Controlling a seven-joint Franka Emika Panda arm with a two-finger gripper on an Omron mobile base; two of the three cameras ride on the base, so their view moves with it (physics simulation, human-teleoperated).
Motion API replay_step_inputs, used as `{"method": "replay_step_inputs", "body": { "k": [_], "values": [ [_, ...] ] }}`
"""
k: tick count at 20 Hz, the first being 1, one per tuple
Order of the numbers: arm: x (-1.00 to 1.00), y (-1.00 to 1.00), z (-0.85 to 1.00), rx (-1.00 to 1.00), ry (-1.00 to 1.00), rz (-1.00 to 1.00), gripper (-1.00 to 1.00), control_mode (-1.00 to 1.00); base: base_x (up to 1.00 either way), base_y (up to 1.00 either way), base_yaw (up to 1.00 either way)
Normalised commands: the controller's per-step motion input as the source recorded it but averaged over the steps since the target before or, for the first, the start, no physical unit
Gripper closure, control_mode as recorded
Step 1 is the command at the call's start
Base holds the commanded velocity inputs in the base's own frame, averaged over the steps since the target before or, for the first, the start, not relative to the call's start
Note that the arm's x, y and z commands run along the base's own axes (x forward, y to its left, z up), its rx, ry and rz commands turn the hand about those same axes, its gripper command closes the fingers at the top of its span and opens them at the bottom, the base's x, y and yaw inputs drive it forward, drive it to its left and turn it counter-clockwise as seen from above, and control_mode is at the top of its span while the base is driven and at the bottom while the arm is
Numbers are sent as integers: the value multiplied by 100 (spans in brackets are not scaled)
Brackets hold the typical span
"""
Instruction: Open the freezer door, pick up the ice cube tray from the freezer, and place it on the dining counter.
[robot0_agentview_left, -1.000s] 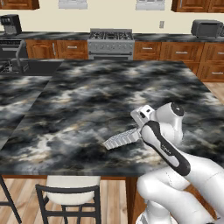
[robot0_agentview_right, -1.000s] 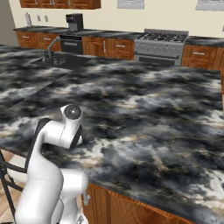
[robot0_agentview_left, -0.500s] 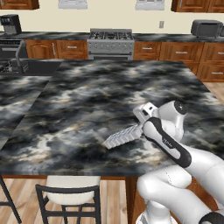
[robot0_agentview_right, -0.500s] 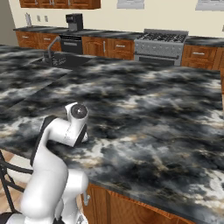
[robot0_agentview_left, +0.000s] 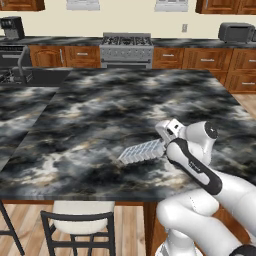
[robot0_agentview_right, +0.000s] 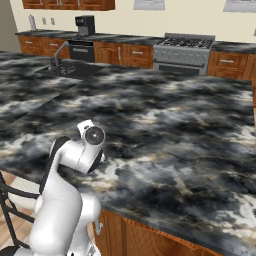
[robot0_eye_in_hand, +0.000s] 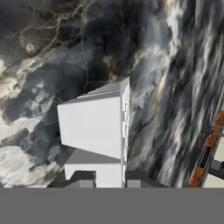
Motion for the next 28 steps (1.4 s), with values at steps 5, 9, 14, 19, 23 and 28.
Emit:
{"method": "replay_step_inputs", "body": {
  "k": [5, 9, 14, 19, 23, 28],
  "values": [
    [0, 4, -25, 0, 10, 0, 100, -100, 0, 0, 0],
    [0, 10, -41, 0, 9, 0, 100, -100, 0, 0, 0],
    [15, 3, -67, 0, -3, 0, 100, -100, 0, 0, 0],
    [25, 2, -64, 0, -4, 0, 100, -100, 0, 0, 0],
    [7, 4, -21, 0, 0, 0, 100, -100, 0, 0, 0],
    [0, 1, -5, 0, 0, 0, 100, -100, 0, 0, 0]
  ]
}}
